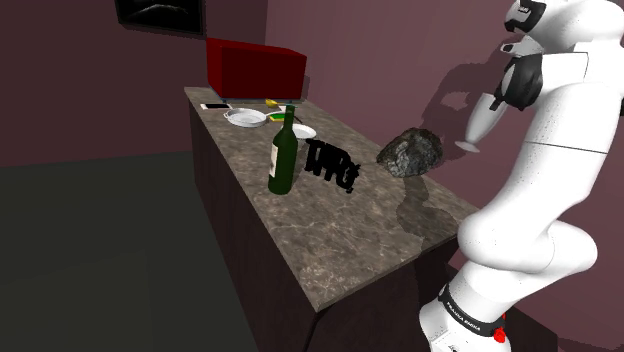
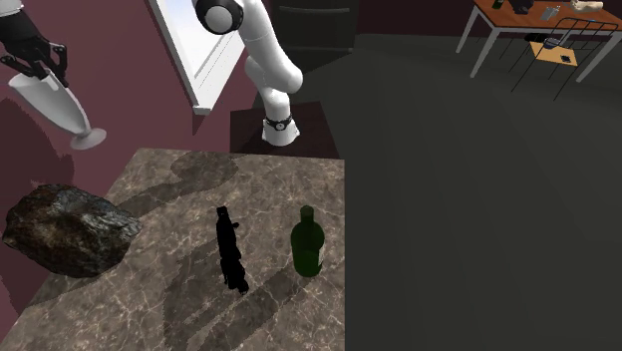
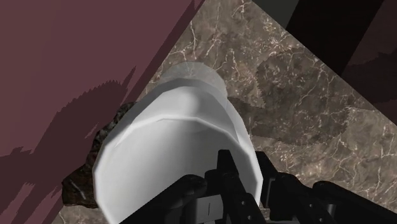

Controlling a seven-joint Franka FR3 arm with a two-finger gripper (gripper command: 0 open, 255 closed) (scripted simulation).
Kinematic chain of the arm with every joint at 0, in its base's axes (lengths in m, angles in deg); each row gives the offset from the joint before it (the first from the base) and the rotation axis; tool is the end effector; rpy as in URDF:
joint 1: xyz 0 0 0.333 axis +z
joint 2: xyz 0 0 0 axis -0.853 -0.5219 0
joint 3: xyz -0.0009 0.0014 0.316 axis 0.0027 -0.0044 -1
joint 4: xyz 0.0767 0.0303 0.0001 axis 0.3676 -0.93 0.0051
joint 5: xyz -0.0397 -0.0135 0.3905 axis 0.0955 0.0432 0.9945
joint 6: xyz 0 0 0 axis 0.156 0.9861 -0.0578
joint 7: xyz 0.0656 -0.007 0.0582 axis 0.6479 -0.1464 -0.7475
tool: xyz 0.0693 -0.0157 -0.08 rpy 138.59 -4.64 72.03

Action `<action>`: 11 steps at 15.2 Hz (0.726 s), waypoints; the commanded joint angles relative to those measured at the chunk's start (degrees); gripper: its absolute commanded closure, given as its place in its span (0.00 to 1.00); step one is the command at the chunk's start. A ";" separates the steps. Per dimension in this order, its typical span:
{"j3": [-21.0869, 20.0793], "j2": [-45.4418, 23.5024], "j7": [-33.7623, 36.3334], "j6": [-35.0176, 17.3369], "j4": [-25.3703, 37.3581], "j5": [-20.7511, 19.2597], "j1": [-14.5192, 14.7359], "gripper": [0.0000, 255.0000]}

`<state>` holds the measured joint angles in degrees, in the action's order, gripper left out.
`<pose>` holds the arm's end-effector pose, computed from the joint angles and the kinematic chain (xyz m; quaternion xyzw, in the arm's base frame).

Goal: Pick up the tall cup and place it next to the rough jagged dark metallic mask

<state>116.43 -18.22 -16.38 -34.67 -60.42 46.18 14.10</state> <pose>0.2014 -0.5866 0.6453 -0.9877 -0.1508 -0.0418 0.0031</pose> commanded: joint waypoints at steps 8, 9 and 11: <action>-0.07 3.65 0.05 -8.80 -11.83 -2.30 2.85 1.00; -0.09 3.91 0.04 -9.69 -12.93 -2.45 3.05 1.00; -0.14 4.36 0.01 -11.43 -15.04 -2.71 3.41 1.00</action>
<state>116.33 -14.28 -16.44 -45.09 -74.22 43.69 17.22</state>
